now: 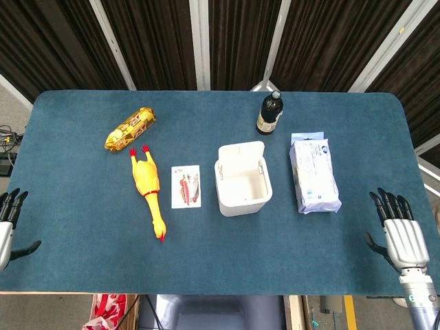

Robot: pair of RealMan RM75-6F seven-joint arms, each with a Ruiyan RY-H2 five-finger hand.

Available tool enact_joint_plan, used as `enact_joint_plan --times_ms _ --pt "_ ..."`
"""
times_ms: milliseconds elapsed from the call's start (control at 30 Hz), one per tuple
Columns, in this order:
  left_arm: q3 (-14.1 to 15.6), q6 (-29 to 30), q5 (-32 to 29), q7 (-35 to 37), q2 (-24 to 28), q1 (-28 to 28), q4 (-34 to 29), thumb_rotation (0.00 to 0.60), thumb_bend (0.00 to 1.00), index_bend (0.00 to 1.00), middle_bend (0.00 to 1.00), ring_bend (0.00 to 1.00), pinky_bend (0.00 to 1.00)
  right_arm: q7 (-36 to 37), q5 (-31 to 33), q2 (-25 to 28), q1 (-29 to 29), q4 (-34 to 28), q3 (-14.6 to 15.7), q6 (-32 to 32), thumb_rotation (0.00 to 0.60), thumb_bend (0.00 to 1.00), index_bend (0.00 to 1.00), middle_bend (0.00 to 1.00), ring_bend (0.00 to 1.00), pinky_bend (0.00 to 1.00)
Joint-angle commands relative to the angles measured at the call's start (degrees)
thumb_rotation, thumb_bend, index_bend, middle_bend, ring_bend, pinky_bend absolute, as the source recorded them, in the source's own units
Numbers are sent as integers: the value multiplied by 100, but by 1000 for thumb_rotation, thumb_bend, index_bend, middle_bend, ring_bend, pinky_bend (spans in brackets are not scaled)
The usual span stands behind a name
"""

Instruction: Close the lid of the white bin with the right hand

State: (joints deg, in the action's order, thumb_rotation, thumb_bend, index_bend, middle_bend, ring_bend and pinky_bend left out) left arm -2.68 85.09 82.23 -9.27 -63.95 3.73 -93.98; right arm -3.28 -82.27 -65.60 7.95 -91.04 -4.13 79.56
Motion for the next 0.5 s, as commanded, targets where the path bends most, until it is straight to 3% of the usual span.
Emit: enact_joint_plan --times_ms 33,433,500 --pt "0 -1 -1 0 1 0 -2 600 0 0 0 0 0 -1 1 0 -1 0 -1 1 600 345 0 0 0 0" --pt "-9 15 -32 64 19 -22 -23 600 0 0 0 0 0 117 -68 91 49 -164 -110 79 600 345 0 0 0 2" --pt "-20 3 -59 104 30 -22 -26 600 0 0 0 0 0 225 -33 185 108 -306 -195 38 600 345 0 0 0 79"
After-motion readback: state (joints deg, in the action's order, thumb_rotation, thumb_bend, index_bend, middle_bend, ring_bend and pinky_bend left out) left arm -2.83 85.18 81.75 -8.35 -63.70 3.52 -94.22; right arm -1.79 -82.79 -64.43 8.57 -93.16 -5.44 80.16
